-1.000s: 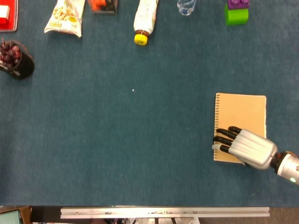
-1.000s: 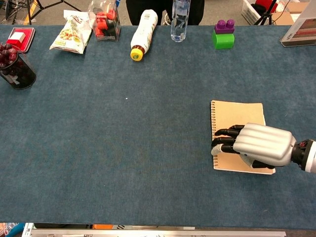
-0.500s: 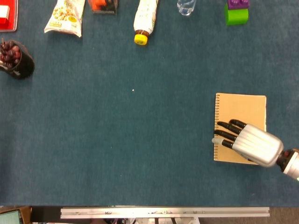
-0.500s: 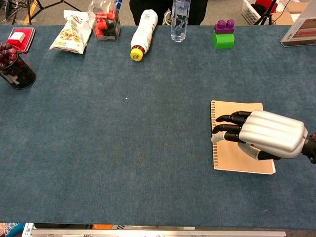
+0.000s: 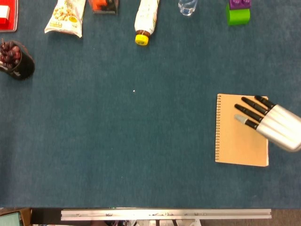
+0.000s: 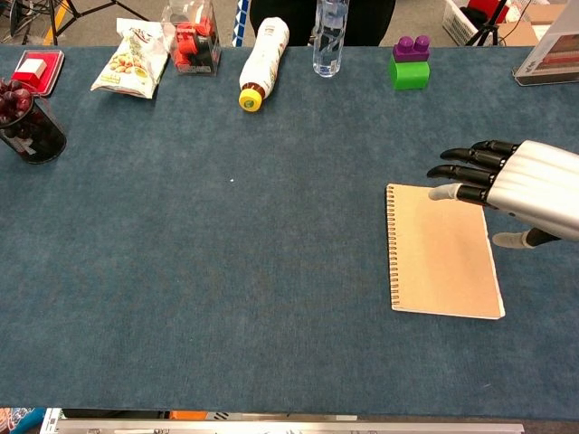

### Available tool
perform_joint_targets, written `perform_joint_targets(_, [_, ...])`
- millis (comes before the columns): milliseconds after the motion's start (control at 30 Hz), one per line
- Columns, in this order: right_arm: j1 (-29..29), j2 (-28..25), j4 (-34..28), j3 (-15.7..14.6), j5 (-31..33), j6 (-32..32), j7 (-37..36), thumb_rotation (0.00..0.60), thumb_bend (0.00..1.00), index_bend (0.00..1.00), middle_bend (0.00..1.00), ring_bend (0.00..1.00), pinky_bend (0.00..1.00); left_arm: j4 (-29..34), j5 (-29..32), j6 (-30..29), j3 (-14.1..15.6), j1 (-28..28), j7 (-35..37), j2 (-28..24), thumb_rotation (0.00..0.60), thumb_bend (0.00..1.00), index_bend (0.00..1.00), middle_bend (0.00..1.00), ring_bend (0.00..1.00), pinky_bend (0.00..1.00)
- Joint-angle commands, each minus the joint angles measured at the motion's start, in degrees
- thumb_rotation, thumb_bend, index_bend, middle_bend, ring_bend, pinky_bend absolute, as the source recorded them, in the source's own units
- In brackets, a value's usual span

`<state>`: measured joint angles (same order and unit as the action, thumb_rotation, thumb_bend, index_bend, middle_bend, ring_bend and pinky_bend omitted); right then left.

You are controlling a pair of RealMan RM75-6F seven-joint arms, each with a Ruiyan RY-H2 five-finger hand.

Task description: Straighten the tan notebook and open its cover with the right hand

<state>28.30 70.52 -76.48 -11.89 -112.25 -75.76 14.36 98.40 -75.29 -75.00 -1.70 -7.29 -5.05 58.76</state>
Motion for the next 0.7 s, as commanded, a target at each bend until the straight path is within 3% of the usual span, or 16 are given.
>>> perform_joint_targets(33, [-0.66,-0.53,1.46,0.46,0.58,-0.30,0.34,0.600,0.00,0.24,0.17,0.12,0.24,-0.04,0.06,0.11,0.03,-0.04,-0.11,0.06,0.600,0.17,0.40,0.39,0.46,0.40])
perform_joint_targets(300, [-1.82,-0.18,5.68,0.56,2.43,1.09,-1.44,0.600,0.00,0.17,0.13,0.09,0.24,-0.04,-0.12,0.09,0.12,-0.06,-0.21,0.17,0.600,0.17,0.40,0.39,0.46,0.40])
perform_joint_targets(700, [-3.02,5.80,16.46,-0.36,2.64,1.72,-8.38,0.600,0.01,0.16,0.08,0.05,0.21,-0.15,-0.09,0.30,0.14,-0.11,0.16,0.14,0.600,0.17,0.40,0.39,0.46,0.40])
